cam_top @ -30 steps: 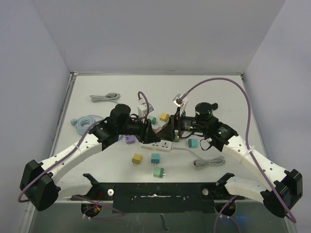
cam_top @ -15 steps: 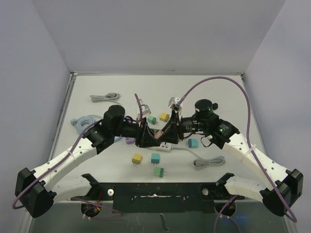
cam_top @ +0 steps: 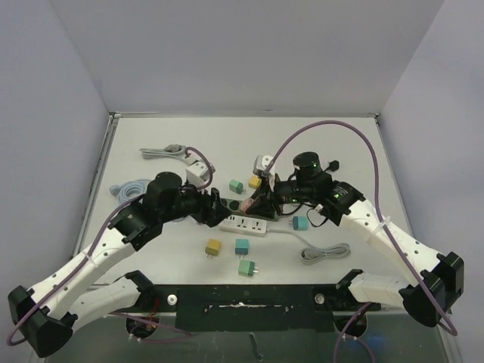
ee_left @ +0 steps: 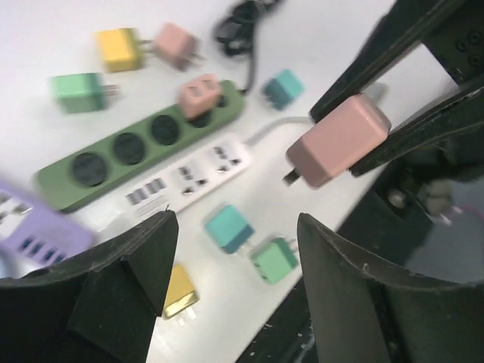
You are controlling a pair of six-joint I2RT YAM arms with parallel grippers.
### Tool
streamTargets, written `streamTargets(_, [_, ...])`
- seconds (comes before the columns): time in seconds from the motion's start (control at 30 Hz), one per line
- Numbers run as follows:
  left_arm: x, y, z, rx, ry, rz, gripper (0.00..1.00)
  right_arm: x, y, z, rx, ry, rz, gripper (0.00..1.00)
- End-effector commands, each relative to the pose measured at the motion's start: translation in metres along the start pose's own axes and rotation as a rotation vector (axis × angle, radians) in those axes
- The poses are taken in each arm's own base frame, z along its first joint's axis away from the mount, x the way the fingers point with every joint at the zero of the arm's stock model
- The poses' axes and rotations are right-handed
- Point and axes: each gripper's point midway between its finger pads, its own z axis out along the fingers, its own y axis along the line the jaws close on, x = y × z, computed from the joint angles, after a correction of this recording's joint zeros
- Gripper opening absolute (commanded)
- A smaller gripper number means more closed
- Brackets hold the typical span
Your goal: Insert the plug
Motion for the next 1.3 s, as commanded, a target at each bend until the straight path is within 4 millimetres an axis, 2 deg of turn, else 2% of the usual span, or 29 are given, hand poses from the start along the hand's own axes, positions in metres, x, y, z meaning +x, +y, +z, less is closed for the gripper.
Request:
streamTargets(0.0, [-0.017, 0.073, -0.053, -0.478, -0.210, -0.061, 0.63, 0.013, -0.056, 0.007, 0.197, 0.108, -0.171, 0.00])
streamTargets(0.07, [-0.013, 0.086, -0.069, -0.565, -0.259, -0.090, 0.64, 0.026, -0.072, 0.015, 0.211, 0.182, -0.170, 0.00])
streamTargets(0.17, [-0.009, 0.092, -0.081, -0.599, -0.320, -0.124, 0.64, 0.047, -0.093, 0.030, 0.218, 0.285, -0.164, 0.00])
streamTargets(0.37, [0.001, 0.086, -0.084, -0.547, -0.352, -0.162, 0.64, 0.066, -0.127, 0.048, 0.238, 0.419, -0.193, 0.00])
streamTargets(0.43, [0.006, 0.088, -0.086, -0.563, -0.342, -0.172, 0.64, 0.079, -0.136, 0.054, 0.228, 0.474, -0.193, 0.00])
streamTargets(0.6, [0.010, 0.092, -0.089, -0.587, -0.345, -0.188, 0.64, 0.094, -0.146, 0.065, 0.189, 0.538, -0.206, 0.00])
streamTargets(0.83, [0.011, 0.096, -0.093, -0.616, -0.346, -0.192, 0.64, 0.109, -0.143, 0.076, 0.113, 0.576, -0.217, 0.00])
streamTargets(1.03, [0.011, 0.097, -0.093, -0.624, -0.348, -0.194, 0.64, 0.117, -0.141, 0.071, 0.092, 0.604, -0.232, 0.00])
streamTargets(1.27, [0.012, 0.099, -0.092, -0.630, -0.341, -0.194, 0.64, 0.126, -0.151, 0.065, 0.139, 0.643, -0.236, 0.00])
